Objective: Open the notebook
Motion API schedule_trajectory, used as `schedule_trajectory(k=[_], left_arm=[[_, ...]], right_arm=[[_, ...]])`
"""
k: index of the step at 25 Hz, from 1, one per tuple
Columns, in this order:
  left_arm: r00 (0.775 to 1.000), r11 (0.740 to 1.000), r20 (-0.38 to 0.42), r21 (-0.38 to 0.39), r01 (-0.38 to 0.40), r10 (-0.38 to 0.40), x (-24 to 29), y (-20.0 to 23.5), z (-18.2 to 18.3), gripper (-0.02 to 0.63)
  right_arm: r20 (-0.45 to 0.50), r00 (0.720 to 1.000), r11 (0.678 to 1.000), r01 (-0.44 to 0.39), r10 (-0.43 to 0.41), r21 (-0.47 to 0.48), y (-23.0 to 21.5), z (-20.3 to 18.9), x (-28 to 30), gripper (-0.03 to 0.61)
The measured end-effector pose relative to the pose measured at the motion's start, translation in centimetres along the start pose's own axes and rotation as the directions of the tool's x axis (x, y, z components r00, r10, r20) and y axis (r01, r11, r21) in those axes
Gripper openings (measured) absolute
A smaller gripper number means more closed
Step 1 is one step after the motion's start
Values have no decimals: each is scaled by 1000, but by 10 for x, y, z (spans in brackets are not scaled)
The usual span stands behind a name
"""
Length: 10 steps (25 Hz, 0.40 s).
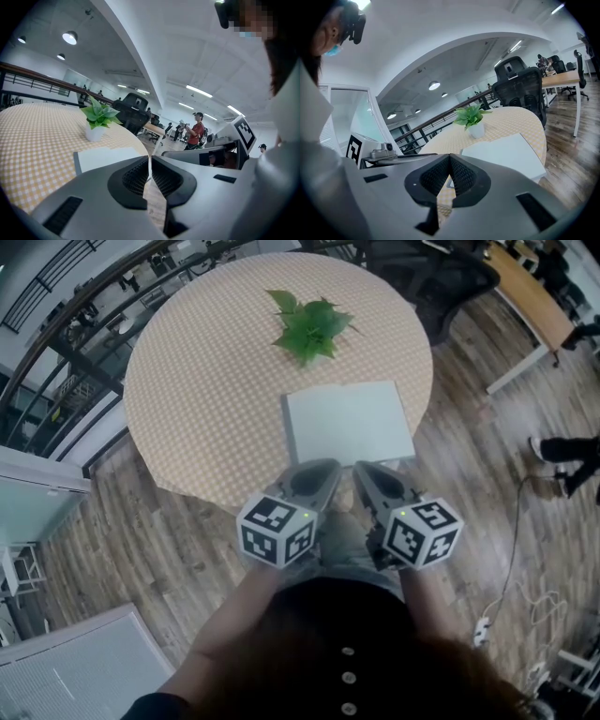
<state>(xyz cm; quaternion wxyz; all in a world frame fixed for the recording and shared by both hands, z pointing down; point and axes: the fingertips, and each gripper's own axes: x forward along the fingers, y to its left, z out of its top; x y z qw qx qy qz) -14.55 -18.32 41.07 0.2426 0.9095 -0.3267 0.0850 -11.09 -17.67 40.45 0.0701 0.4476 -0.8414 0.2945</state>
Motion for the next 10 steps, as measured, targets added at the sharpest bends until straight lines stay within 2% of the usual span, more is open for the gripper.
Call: schedule_trajectory(k=[10], left_arm=[[1000, 1000, -8, -18, 15, -15, 1, -4, -3, 28]], right_arm=[[-13, 1000, 1000, 3, -3, 9, 0, -7, -6, 11]])
